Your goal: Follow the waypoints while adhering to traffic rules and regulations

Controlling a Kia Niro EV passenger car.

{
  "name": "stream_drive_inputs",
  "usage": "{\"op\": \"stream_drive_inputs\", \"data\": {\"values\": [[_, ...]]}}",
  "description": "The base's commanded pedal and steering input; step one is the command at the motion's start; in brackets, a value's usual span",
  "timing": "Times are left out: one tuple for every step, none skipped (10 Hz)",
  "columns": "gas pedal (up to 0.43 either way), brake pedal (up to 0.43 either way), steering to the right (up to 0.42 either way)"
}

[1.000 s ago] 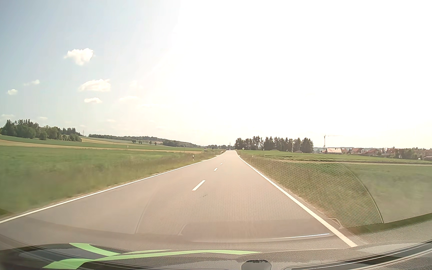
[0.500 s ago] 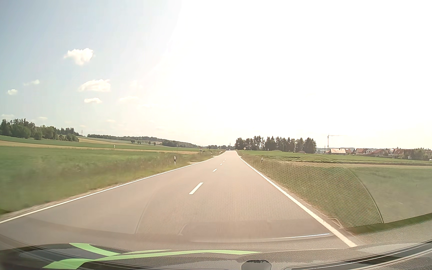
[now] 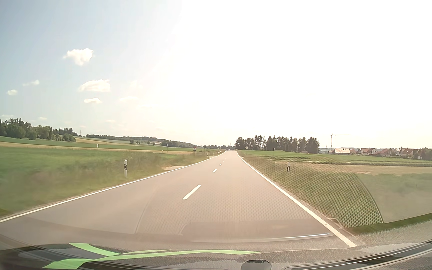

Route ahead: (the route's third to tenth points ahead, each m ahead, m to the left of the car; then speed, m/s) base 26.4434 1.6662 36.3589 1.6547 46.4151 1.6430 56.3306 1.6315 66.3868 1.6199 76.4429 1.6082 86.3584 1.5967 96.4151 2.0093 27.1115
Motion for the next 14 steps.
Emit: {"op": "stream_drive_inputs", "data": {"values": [[0.177, 0.000, 0.000], [0.177, 0.000, 0.000], [0.177, 0.000, 0.000], [0.150, 0.000, 0.000], [0.047, 0.000, 0.000], [0.000, 0.000, 0.000], [0.000, 0.000, 0.000], [0.000, 0.000, 0.000], [0.000, 0.000, 0.000], [0.000, 0.000, 0.000], [0.000, 0.000, 0.000], [0.067, 0.000, 0.000], [0.087, 0.000, 0.000], [0.110, 0.000, 0.000]]}}
